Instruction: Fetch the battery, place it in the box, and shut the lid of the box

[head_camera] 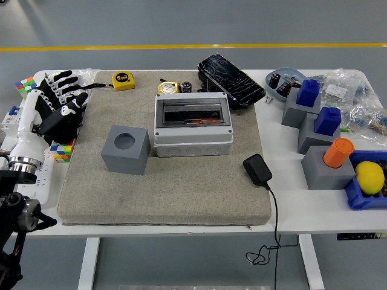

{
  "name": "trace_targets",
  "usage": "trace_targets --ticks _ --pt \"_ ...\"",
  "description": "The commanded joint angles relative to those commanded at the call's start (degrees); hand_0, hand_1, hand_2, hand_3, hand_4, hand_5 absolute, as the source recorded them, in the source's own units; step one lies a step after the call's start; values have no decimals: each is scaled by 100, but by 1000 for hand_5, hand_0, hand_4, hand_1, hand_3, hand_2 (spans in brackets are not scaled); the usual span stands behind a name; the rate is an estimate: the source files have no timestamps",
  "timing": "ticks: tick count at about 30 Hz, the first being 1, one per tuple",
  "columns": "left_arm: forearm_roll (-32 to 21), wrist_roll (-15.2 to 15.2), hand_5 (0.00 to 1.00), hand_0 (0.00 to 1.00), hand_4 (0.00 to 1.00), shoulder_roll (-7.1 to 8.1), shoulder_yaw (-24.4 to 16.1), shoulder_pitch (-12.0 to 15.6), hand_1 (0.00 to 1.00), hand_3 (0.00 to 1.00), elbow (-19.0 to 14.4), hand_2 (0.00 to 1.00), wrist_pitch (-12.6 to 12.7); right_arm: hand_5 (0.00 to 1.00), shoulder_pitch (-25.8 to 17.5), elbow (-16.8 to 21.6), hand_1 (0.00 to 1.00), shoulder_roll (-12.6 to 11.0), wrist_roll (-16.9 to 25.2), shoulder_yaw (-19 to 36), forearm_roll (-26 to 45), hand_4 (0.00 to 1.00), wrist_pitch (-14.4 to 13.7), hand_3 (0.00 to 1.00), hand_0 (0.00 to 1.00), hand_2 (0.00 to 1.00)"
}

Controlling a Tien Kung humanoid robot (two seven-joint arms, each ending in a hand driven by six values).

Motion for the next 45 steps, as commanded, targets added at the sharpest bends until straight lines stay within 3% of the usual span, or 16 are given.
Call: trace_targets --ticks 19,45 --pt "47 124 337 534 998 -30 -263 16 666 714 -63 695 -31 634 61 0 722 -52 13 6 -73 998 -33 732 757 729" --pt "83 181 337 539 998 10 -232 -19 660 714 -96 698 -62 636 112 0 722 -122 6 -256 51 998 -21 726 757 727"
